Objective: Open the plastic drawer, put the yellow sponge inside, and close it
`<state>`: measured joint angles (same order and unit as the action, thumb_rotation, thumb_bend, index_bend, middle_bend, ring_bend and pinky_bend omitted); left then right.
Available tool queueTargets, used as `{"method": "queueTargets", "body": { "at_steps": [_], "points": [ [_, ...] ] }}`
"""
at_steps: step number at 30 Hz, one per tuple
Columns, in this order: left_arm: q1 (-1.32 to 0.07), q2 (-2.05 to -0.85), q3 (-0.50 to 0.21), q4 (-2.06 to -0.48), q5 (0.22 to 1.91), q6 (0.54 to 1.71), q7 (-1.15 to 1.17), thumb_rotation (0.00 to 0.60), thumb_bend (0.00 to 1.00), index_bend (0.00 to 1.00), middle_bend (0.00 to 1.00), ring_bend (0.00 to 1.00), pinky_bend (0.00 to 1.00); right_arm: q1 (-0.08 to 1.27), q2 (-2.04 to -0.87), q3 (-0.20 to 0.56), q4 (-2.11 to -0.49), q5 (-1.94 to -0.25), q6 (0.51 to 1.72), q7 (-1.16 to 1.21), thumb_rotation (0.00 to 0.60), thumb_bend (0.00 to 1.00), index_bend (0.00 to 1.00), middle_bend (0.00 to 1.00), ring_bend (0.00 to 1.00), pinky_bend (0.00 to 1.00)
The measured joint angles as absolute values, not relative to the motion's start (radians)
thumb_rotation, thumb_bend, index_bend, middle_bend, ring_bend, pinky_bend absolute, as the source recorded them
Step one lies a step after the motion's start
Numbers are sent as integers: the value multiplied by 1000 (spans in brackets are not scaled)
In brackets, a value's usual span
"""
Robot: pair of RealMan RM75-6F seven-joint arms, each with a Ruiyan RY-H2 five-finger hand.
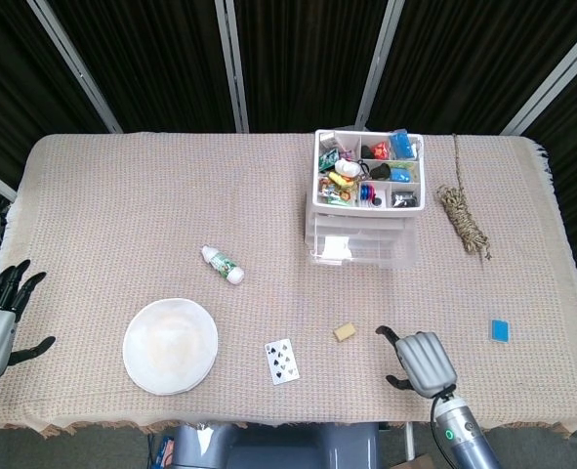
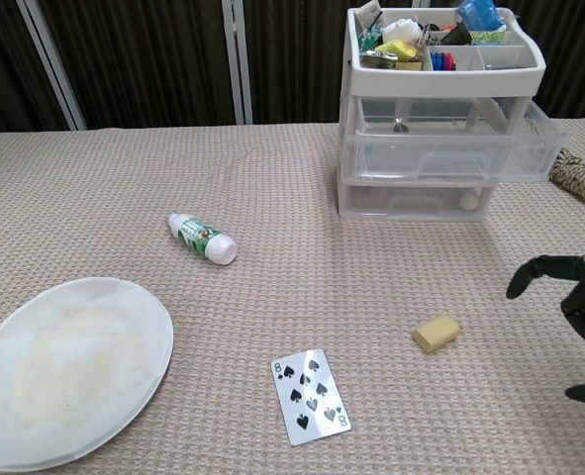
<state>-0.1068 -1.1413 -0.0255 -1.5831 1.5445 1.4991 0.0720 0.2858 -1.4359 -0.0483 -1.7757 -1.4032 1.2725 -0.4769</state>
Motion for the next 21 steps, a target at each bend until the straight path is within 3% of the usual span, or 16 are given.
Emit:
{"method": "queueTargets", "body": {
  "at_steps": [21],
  "points": [
    [-106, -1140, -32, -1583, 1535, 1499, 59, 600, 169, 125, 0, 0, 0, 350, -1680, 86, -1623, -1244, 1216, -553, 600, 126, 390, 785, 780, 647]
  ]
}}
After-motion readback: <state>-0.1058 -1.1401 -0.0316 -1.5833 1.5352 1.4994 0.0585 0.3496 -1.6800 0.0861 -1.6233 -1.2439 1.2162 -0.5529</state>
